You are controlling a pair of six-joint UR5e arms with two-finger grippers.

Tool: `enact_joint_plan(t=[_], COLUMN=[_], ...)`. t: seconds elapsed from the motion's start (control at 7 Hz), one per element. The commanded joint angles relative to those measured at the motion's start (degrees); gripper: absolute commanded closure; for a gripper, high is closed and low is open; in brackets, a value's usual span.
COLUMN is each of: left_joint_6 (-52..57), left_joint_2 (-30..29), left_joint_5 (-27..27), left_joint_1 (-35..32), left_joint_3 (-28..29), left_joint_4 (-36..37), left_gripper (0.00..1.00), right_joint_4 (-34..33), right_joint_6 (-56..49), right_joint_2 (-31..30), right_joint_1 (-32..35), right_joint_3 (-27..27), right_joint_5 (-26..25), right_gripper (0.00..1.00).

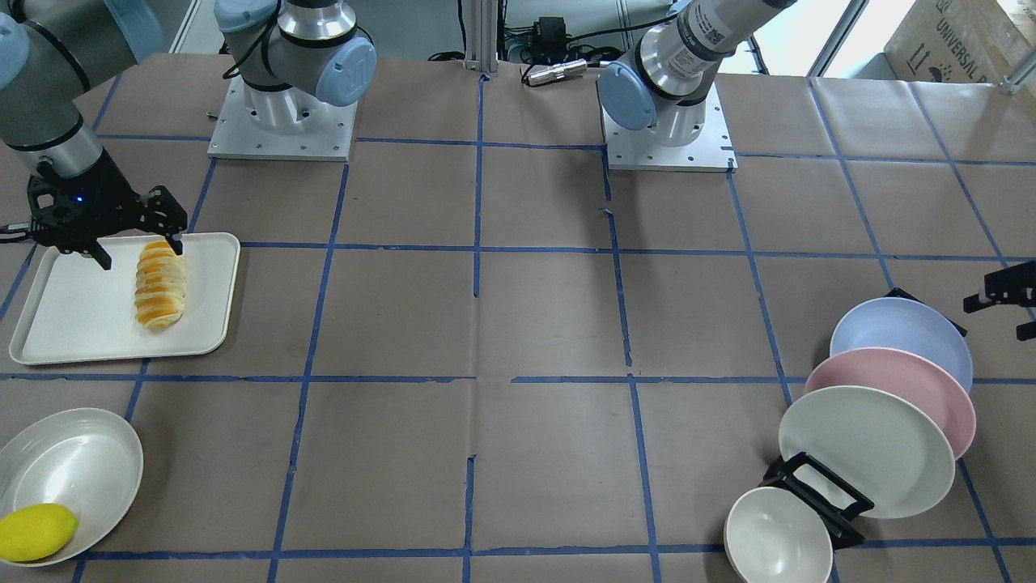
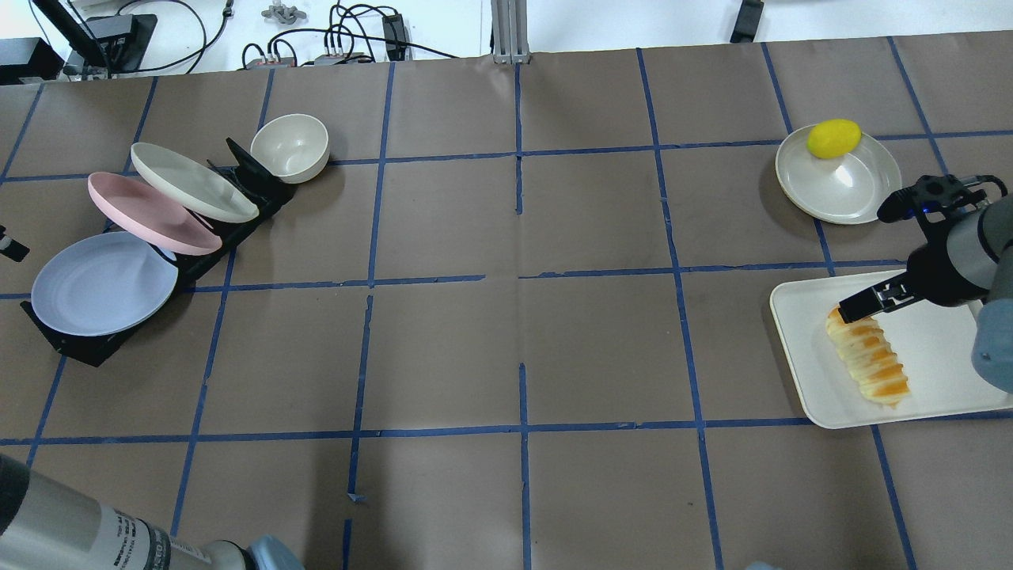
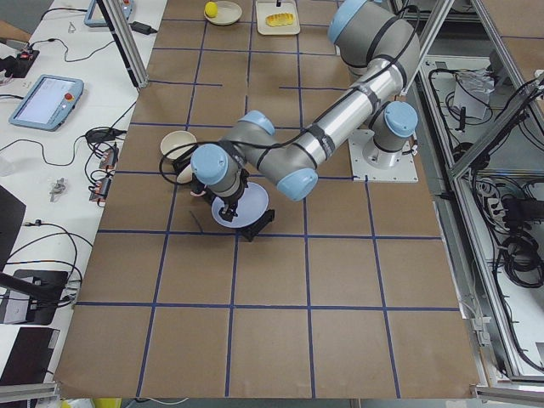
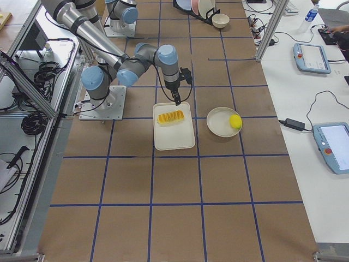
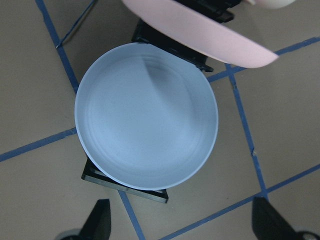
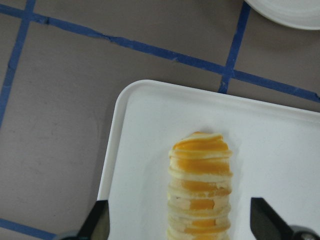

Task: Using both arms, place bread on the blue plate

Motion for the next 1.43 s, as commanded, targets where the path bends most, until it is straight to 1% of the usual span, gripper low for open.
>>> enact_joint_plan(t=[0.0,0.14,0.29,0.43,0.57,0.71,0.86,1.0,1.14,1.29], left_joint_6=[-0.1,-0.3,-0.5,-0.4,-0.3,-0.3,0.3,0.3,0.2,0.2], left_joint_2=[-8.8,-11.2,-12.1,-12.5,-12.3,-12.2,-12.4,-12.3,-12.2,-12.0], left_joint_5=[0.3,0.2,0.6,0.6,0.8,0.9,0.8,1.0,1.0,1.0], left_joint_1=[-0.6,-1.6,-2.7,-2.9,-2.9,-2.9,-2.7,-2.7,-2.7,-2.7], left_joint_3=[6.4,6.5,7.1,7.0,6.5,6.5,6.5,6.8,7.1,7.2], left_joint_4=[1.5,2.1,2.2,2.3,2.2,2.2,2.2,2.2,2.2,2.0], left_gripper=[0.01,0.02,0.05,0.11,0.25,0.51,0.7,0.82,0.87,0.87], right_joint_4=[-7.4,-9.9,-10.0,-9.7,-9.5,-9.5,-9.1,-9.1,-8.1,-4.4], right_joint_6=[-3.8,-3.8,-3.9,-3.9,-3.9,-3.8,-3.8,-3.8,-3.7,-3.6], right_joint_2=[9.8,12.7,13.9,14.4,14.6,14.3,14.2,14.1,13.7,11.0], right_joint_1=[-1.4,-1.7,-1.8,-1.8,-1.8,-1.8,-1.8,-1.8,-1.9,-2.1], right_joint_3=[0.9,1.0,1.2,1.4,2.8,3.3,3.5,3.5,3.5,3.4], right_joint_5=[0.4,0.4,0.3,-0.3,-0.7,-2.0,-2.8,-2.9,-3.7,-4.3], right_gripper=[0.01,0.01,0.01,0.01,0.01,0.01,0.01,0.01,0.01,0.01])
